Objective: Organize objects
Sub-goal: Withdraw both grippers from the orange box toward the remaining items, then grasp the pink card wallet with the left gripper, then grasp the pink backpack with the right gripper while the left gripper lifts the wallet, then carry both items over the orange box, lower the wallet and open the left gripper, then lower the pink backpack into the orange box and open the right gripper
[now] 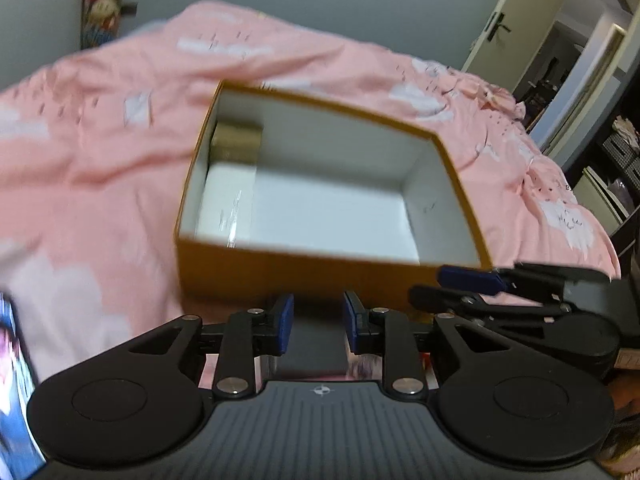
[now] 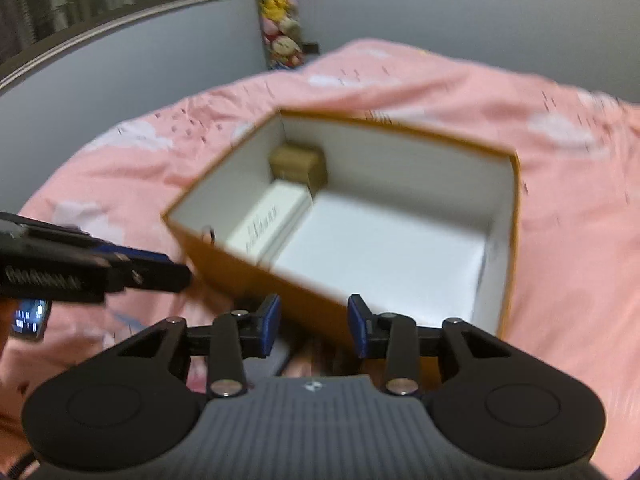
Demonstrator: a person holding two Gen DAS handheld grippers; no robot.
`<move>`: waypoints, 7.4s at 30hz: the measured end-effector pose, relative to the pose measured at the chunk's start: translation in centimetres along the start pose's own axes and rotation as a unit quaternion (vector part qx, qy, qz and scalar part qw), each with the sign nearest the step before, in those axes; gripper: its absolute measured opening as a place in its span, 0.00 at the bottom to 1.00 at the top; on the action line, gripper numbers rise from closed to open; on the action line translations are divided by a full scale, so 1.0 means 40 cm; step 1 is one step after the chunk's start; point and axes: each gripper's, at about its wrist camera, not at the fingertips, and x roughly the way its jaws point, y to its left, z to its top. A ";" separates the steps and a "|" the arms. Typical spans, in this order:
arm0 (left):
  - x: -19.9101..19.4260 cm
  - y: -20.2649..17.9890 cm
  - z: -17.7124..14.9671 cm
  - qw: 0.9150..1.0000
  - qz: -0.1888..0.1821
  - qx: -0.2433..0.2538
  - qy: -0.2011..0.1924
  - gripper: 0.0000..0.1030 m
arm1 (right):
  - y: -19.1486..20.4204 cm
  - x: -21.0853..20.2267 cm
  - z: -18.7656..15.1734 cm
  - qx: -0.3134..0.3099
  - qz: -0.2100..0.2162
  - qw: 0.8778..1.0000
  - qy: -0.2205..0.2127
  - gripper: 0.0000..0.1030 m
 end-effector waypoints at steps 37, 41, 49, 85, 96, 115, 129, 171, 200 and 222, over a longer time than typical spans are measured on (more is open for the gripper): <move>-0.035 -0.013 -0.203 0.991 0.008 0.027 0.130 0.84 | 0.035 -0.017 -0.192 0.053 0.027 0.994 0.096 0.41; -0.021 -0.023 -0.236 0.987 0.012 0.056 0.150 0.85 | 0.047 -0.017 -0.191 0.035 0.019 0.995 0.097 0.41; -0.021 -0.047 -0.231 0.991 0.003 0.079 0.111 0.71 | 0.058 -0.027 -0.185 0.014 0.011 0.996 0.089 0.40; 0.022 0.037 -0.097 0.999 -0.007 -0.019 -0.028 0.67 | 0.173 0.042 -0.104 -0.105 0.075 0.990 0.048 0.40; -0.047 0.067 -0.124 0.998 -0.004 -0.049 -0.038 0.70 | 0.141 0.037 -0.096 -0.078 0.061 0.994 0.037 0.21; 0.137 0.075 -0.128 0.994 -0.002 -0.103 0.045 0.87 | -0.023 -0.031 -0.077 0.000 -0.032 0.999 0.010 0.20; 0.178 0.030 -0.131 0.990 0.061 -0.127 0.029 0.94 | -0.052 -0.014 -0.103 0.026 -0.016 1.000 0.004 0.21; 0.140 -0.078 0.292 0.999 -0.018 0.024 0.045 0.91 | -0.176 -0.108 0.152 0.077 -0.039 0.985 -0.152 0.19; 0.498 -0.070 0.206 0.955 0.096 0.156 0.232 0.94 | -0.269 0.099 0.116 0.118 -0.011 0.991 -0.068 0.19; 0.442 -0.007 0.199 0.965 0.060 0.117 0.225 0.98 | -0.259 0.131 0.120 0.103 -0.013 0.994 -0.038 0.19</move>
